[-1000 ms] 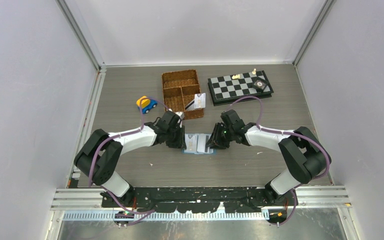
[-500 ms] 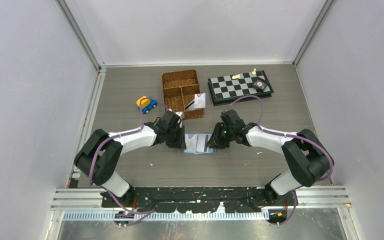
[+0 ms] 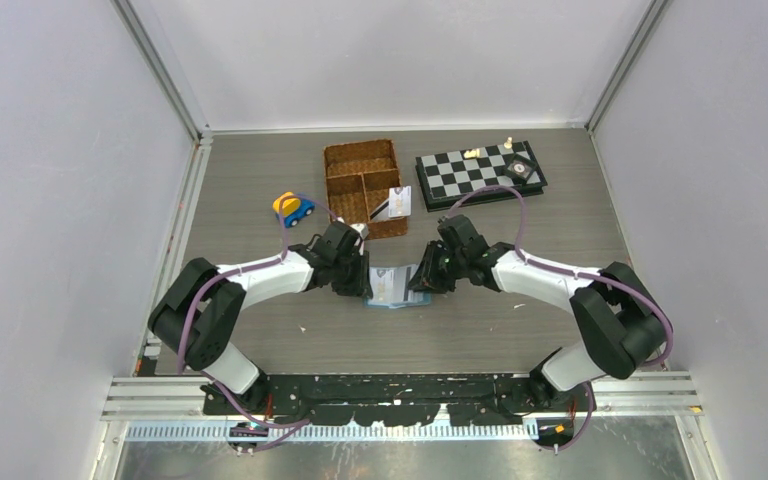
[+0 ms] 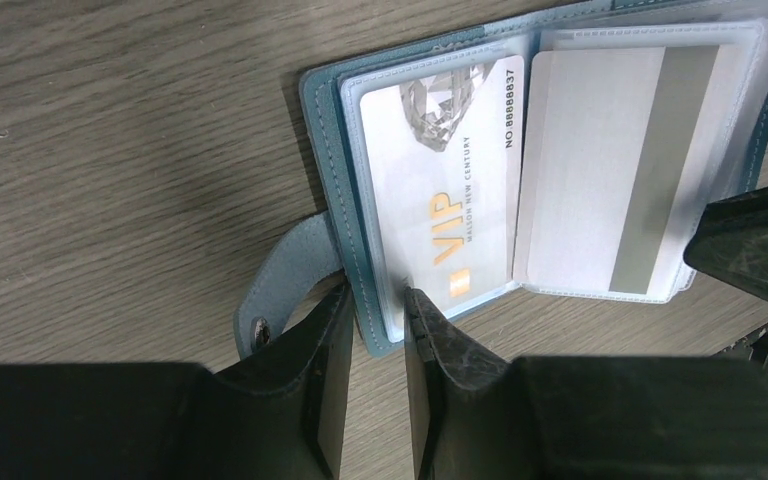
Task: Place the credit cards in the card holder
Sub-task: Turn over the card slot in the card holder.
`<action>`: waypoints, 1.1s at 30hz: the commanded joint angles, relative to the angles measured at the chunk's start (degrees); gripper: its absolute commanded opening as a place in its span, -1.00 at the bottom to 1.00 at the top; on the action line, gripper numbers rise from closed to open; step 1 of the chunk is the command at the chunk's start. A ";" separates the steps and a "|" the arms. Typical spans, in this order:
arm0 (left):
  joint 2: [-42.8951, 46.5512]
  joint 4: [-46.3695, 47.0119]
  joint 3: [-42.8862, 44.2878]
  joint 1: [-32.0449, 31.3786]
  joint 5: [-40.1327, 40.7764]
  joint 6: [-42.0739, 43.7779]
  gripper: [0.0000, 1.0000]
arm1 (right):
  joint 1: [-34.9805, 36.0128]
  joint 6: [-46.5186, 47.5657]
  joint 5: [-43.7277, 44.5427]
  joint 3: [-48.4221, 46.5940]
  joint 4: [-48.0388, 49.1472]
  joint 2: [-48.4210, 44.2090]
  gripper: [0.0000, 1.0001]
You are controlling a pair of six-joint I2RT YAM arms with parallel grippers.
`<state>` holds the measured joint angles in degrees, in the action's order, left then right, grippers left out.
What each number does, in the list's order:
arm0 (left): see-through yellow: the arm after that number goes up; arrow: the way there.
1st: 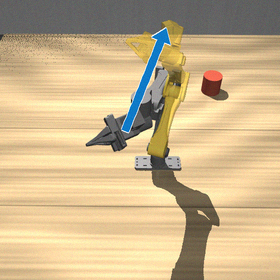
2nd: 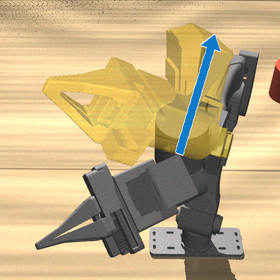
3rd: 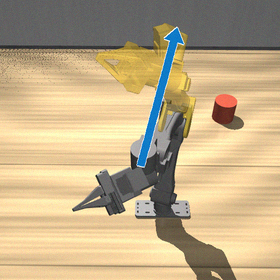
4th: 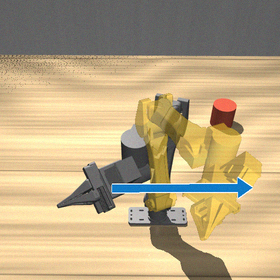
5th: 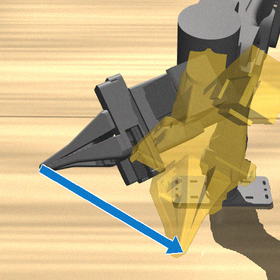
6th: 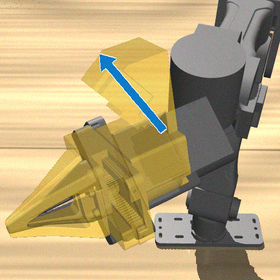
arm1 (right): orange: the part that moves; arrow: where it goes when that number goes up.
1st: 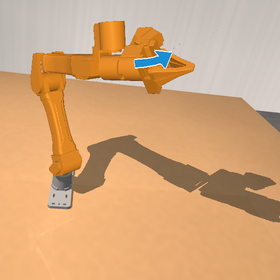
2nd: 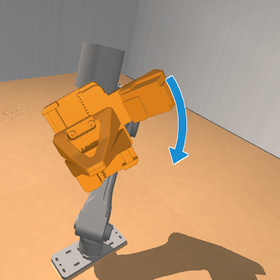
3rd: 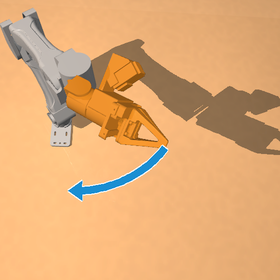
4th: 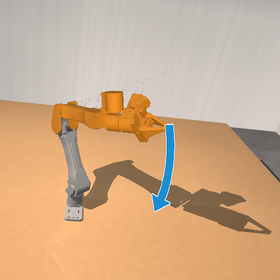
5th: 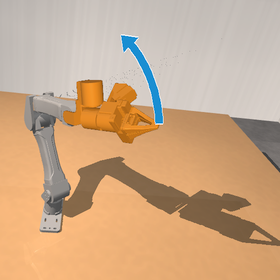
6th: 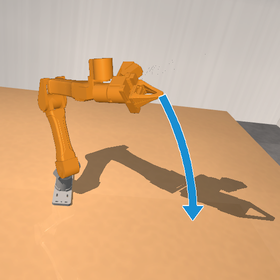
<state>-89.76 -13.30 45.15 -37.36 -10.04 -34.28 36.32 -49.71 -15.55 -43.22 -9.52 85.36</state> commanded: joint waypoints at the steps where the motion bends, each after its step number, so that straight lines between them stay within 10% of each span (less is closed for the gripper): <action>1: -2.17 3.28 -1.11 -0.69 -2.61 -0.70 -0.46 | 1.27 -0.27 -0.71 -2.61 3.49 -1.86 -0.51; 33: -3.30 3.35 -1.11 -0.63 -2.77 -0.79 -0.49 | 1.76 0.34 1.22 -2.34 2.67 0.33 -0.69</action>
<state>-91.31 -9.56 45.15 -37.54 -12.69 -35.53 37.74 -49.89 -16.27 -44.49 -6.04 85.06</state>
